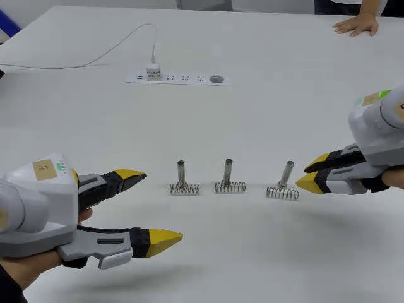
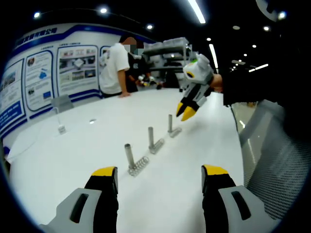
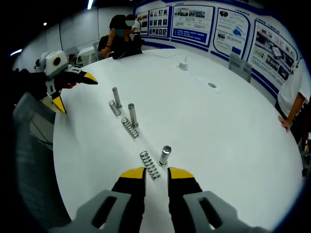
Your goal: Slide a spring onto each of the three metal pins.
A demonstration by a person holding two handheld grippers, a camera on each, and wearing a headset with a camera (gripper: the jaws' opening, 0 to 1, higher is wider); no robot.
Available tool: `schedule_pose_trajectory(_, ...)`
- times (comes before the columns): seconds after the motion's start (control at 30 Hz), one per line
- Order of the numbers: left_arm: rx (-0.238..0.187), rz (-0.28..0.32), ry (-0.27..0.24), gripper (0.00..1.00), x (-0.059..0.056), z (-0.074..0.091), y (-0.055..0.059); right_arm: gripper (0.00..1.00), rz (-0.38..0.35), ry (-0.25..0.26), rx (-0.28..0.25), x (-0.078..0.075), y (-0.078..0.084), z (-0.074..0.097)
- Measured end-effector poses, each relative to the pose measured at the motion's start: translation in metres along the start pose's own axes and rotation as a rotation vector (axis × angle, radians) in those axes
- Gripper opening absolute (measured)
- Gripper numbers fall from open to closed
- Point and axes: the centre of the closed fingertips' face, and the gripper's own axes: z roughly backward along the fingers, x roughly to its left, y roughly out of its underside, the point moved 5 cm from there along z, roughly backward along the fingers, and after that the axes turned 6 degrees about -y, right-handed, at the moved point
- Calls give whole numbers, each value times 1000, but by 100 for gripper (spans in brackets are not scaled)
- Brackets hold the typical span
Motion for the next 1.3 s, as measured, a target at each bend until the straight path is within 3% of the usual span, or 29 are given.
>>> schedule_pose_trajectory(0.33, 9, -1, 7, 70, -2, -1, 1, 18, 62, -62, 59, -1, 10, -18)
schedule_pose_trajectory(1.0, 19, 2, 28, 69, -7, -4, 4, 15, 147, -121, 152, -4, 19, -35)
schedule_pose_trajectory(1.3, 23, 1, 46, 68, -10, -6, 6, 13, 120, -149, 165, -7, 17, -36)
